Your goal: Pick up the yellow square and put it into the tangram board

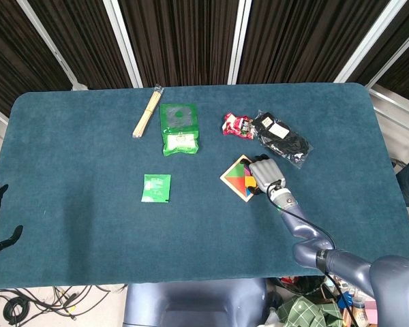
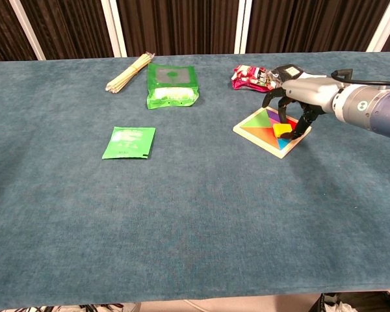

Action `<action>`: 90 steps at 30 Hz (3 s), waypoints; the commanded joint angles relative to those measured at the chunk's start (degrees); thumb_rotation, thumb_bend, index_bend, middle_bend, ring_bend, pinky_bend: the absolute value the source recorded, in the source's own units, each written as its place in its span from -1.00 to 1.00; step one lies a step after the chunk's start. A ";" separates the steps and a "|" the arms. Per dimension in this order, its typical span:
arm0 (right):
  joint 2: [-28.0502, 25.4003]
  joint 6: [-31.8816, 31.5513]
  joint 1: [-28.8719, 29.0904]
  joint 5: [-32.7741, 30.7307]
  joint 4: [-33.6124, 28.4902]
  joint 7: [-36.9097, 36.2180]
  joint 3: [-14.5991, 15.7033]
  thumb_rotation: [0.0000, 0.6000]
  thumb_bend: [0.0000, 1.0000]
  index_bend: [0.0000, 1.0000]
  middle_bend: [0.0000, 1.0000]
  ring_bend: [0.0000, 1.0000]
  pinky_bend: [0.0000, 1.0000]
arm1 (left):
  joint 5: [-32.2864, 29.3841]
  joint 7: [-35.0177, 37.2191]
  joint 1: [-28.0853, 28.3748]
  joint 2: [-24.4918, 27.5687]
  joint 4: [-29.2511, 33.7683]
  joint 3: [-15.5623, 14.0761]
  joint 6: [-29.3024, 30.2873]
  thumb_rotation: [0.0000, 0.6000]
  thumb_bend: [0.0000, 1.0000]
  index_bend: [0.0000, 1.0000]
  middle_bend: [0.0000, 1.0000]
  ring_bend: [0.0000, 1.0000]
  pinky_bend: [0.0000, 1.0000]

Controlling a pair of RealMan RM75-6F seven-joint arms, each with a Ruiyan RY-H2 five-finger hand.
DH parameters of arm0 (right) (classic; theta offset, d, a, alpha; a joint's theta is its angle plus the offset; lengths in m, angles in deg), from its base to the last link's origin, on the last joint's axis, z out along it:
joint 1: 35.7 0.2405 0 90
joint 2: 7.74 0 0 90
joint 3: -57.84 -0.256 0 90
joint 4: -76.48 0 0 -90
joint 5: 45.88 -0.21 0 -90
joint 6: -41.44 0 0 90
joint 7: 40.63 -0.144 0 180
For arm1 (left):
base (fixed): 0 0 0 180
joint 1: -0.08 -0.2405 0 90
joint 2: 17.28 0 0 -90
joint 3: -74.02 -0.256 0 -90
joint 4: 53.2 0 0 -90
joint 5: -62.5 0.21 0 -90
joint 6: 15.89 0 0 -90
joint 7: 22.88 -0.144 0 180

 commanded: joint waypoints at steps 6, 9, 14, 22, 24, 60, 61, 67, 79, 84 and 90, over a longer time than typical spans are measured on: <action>0.18 0.09 -0.14 0.35 0.33 -0.44 -0.10 1.00 -0.46 -0.56 -0.04 -0.62 -0.70 | 0.01 0.02 0.00 0.02 0.01 0.01 0.02 1.00 -0.39 -1.00 -1.00 -1.00 -1.00; 0.13 0.08 -0.15 0.75 0.29 -0.73 -0.10 1.00 -0.46 -0.56 -0.05 -0.62 -0.70 | -0.03 0.00 -0.01 0.04 0.02 0.00 0.00 1.00 -0.39 -1.00 -1.00 -1.00 -1.00; 0.11 0.02 -0.12 1.68 0.27 -1.38 -0.02 1.00 -0.46 -0.56 -0.06 -0.62 -0.70 | 0.00 0.02 0.00 0.03 -0.01 0.00 0.01 1.00 -0.39 -1.00 -1.00 -1.00 -1.00; 0.17 -0.06 -0.11 3.52 1.10 -2.98 0.26 1.00 -0.47 -0.56 -0.07 -0.62 -0.70 | -0.07 0.11 -0.02 0.08 0.06 0.01 -0.03 1.00 -0.39 -1.00 -1.00 -1.00 -1.00; 0.25 -0.13 -0.15 3.81 1.44 -3.37 0.27 1.00 -0.47 -0.56 -0.08 -0.63 -0.70 | -0.14 0.11 -0.02 0.10 0.13 0.01 -0.06 1.00 -0.39 -1.00 -1.00 -1.00 -1.00; 0.23 0.06 -0.91 8.76 3.38 -9.39 1.47 1.00 -0.47 -0.56 -0.23 -0.70 -0.71 | -0.68 -0.21 -0.02 0.17 0.31 0.28 0.03 1.00 -0.39 -1.00 -1.00 -1.00 -1.00; 0.23 -0.03 -0.96 8.74 3.31 -9.33 1.46 1.00 -0.47 -0.56 -0.23 -0.71 -0.71 | -0.70 -0.24 -0.01 0.18 0.34 0.28 0.01 1.00 -0.39 -1.00 -1.00 -1.00 -1.00; 0.12 -0.29 -1.18 8.65 2.94 -9.06 1.35 1.00 -0.48 -0.56 -0.25 -0.71 -0.71 | -0.78 -0.26 -0.02 0.18 0.38 0.32 0.03 1.00 -0.39 -1.00 -1.00 -1.00 -1.00; -3.52 -4.50 -2.34 9.52 -3.27 -8.66 0.02 1.00 -0.57 -0.56 -0.42 -0.73 -0.71 | -0.68 -0.24 -0.06 0.12 0.37 0.29 0.15 1.00 -0.39 -1.00 -1.00 -1.00 -1.00; -11.11 -9.86 -5.83 9.69 -14.72 -6.22 -0.25 1.00 -0.73 -0.58 -0.66 -0.82 -0.71 | -0.51 0.07 -0.14 0.20 0.35 0.31 0.33 1.00 -0.39 -1.00 -1.00 -1.00 -1.00; -24.94 -17.90 -13.79 10.11 -30.76 -5.05 1.41 1.00 -0.78 -0.61 -0.78 -0.88 -0.71 | -0.20 0.17 -0.22 0.24 0.40 0.29 0.62 1.00 -0.39 -1.00 -1.00 -1.00 -1.00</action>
